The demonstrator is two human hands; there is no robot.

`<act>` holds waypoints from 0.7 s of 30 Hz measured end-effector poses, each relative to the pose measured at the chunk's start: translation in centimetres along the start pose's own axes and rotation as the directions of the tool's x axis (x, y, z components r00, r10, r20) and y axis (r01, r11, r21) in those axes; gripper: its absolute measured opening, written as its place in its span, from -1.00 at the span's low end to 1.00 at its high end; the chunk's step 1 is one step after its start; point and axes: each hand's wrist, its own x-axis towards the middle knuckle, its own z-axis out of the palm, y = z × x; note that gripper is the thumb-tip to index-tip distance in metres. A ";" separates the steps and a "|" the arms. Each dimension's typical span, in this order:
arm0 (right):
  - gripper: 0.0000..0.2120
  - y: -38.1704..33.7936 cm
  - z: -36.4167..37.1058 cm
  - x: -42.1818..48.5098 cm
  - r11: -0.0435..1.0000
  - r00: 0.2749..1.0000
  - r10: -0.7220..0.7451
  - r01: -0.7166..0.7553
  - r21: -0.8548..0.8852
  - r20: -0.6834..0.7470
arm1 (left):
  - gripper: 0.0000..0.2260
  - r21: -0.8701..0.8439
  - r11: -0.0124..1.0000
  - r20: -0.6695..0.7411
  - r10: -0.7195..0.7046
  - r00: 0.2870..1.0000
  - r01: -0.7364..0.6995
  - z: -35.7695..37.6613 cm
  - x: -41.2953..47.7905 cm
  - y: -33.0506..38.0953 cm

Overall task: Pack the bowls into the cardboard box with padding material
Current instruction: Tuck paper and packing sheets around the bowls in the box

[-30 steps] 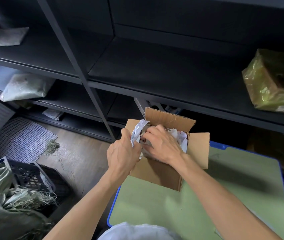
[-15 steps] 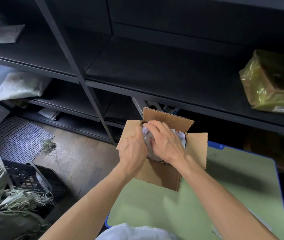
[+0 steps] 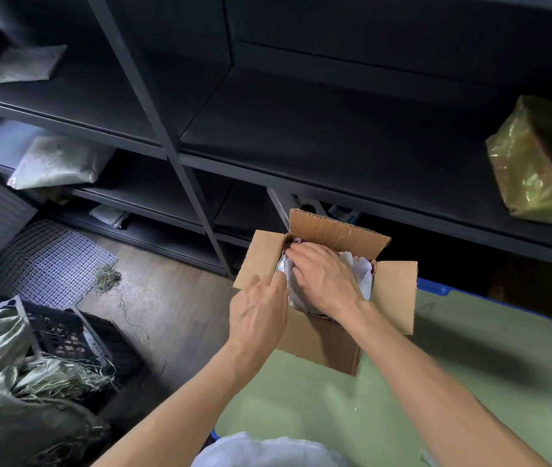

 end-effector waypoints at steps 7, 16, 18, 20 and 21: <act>-0.63 0.7 -0.5 -0.1 0.999 1.000 0.025 -0.026 0.031 0.013 | -0.78 0.021 1.000 0.094 -0.020 0.995 0.018 -0.4 1.8 0.6; -0.54 -0.6 -0.9 -0.7 1.000 0.999 0.008 -0.009 0.028 0.039 | -0.82 -0.172 0.981 0.149 0.112 0.983 -0.086 -0.9 1.6 -1.9; -0.47 -0.7 -1.1 -0.8 1.000 0.998 0.002 -0.003 0.017 0.059 | -0.87 -0.261 0.963 0.129 0.104 0.986 -0.068 -0.7 1.1 -2.9; -0.41 -0.8 -1.0 -0.9 1.000 0.997 0.009 -0.010 0.010 0.072 | -0.93 -0.361 0.929 0.081 0.120 0.989 -0.083 -0.8 0.5 -3.6; -0.39 -0.8 -0.9 -0.9 1.000 0.997 0.016 -0.016 0.005 0.073 | -0.93 -0.384 0.916 0.048 0.145 0.988 -0.116 -0.9 0.3 -3.6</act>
